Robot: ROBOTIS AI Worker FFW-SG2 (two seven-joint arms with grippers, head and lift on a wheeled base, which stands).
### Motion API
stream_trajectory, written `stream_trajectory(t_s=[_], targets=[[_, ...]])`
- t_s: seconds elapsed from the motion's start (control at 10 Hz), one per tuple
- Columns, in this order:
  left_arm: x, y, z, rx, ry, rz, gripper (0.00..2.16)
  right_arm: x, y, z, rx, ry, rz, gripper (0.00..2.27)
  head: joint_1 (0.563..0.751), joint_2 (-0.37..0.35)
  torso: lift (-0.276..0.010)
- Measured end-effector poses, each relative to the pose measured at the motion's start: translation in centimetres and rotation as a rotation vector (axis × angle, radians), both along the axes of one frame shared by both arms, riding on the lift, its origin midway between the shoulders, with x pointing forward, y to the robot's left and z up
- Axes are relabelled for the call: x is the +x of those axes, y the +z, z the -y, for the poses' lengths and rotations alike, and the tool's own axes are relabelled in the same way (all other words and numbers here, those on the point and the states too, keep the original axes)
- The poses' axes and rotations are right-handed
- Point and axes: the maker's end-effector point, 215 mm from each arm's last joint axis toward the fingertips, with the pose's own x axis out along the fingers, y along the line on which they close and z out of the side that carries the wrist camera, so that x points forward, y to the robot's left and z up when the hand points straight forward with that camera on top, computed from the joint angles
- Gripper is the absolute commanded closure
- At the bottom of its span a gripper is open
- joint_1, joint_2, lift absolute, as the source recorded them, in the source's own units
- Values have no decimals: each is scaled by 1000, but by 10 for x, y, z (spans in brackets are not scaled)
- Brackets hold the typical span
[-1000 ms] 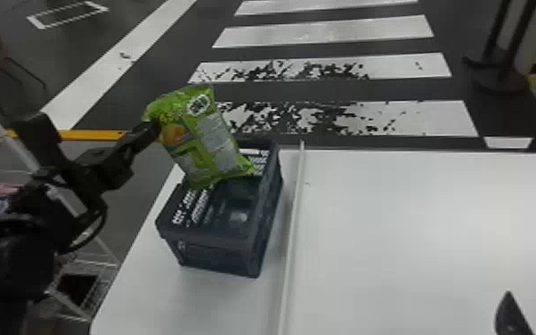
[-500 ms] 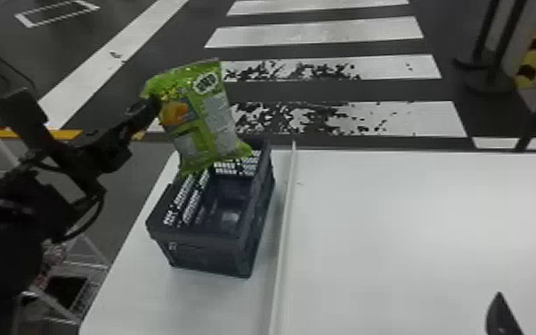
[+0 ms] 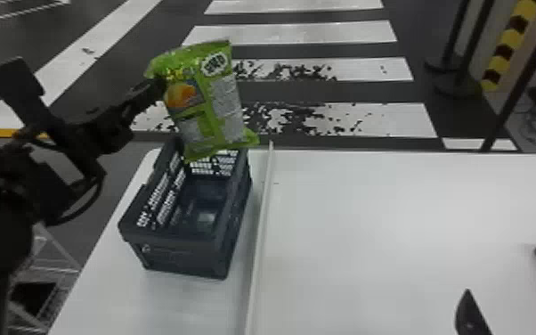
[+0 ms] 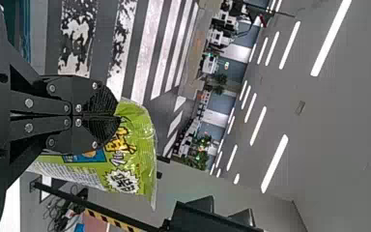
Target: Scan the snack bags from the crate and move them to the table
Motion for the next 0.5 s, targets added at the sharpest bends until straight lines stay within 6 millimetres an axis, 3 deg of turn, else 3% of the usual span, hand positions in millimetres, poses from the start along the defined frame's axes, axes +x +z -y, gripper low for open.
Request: stream_trajectory(t_s=[0.3, 0.5], targets=[[7, 14, 32, -24, -56, 19, 1949, 1, 1, 2, -2, -4, 3, 144, 695, 58, -95], [14, 11, 63, -35, -98, 8, 1949, 1, 0, 5, -5, -8, 3, 144, 695, 14, -95]])
